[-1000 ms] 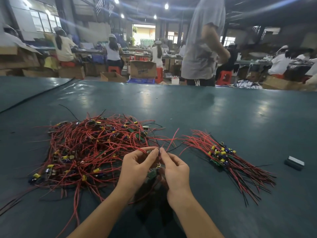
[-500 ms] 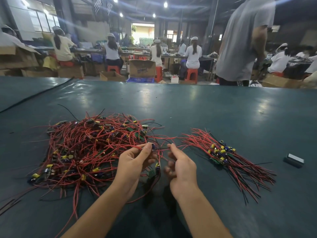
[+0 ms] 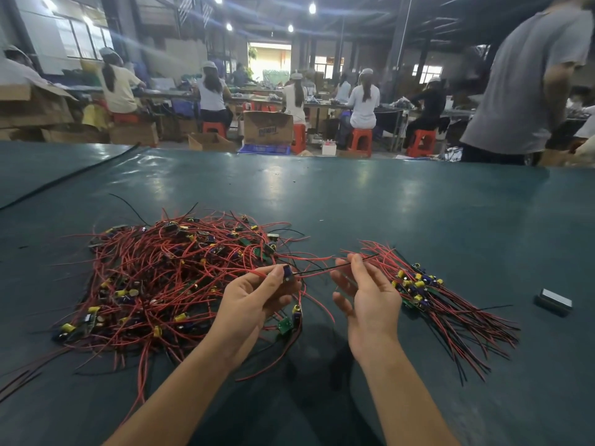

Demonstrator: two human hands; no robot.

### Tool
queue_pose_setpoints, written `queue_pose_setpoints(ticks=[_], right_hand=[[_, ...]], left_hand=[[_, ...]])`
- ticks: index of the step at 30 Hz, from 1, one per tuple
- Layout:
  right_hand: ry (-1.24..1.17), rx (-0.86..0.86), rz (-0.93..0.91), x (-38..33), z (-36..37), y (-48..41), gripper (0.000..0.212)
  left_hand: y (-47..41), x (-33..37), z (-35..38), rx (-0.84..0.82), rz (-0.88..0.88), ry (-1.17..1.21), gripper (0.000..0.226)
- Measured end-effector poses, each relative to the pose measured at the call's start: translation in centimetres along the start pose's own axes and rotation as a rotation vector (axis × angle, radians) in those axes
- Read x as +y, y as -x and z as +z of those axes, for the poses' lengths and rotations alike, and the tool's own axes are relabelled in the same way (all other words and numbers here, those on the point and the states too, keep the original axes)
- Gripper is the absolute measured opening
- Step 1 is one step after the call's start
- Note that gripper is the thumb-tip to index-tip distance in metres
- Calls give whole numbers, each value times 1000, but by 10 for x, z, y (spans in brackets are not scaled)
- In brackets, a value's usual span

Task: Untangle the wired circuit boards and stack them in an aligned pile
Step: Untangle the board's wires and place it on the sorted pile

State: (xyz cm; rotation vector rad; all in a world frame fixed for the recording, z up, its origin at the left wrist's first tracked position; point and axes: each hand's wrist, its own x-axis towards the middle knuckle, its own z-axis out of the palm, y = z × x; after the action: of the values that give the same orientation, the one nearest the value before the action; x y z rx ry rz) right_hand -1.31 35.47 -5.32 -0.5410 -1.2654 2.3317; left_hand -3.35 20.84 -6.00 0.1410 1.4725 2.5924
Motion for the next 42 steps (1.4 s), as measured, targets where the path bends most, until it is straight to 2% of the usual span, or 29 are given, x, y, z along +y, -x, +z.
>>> queue_pose_setpoints(ticks=[8, 14, 22, 26, 29, 32, 36, 42], right_hand=[[-51, -8, -46, -4, 4, 6, 12], [-26, 7, -88, -5, 2, 5, 12], [-25, 93, -117, -8, -8, -3, 12], [-50, 64, -49, -3, -3, 2, 14], [57, -82, 69, 15, 9, 17, 13], [83, -168, 98, 33, 23, 33, 15], [63, -127, 62, 38, 26, 33, 14], [58, -69, 137, 23, 20, 22, 24]], left_hand=[[-2, 4, -1, -34, -61, 133, 19], [-2, 4, -1, -1, -33, 45, 16], [-4, 5, -5, 41, -11, -83, 26], [-3, 2, -5, 41, -8, -39, 29], [-1, -1, -2, 29, -7, 19, 28], [1, -4, 1, 32, -31, 1, 33], [0, -5, 4, 42, -10, -61, 25], [-1, -2, 3, 40, 33, -93, 24]])
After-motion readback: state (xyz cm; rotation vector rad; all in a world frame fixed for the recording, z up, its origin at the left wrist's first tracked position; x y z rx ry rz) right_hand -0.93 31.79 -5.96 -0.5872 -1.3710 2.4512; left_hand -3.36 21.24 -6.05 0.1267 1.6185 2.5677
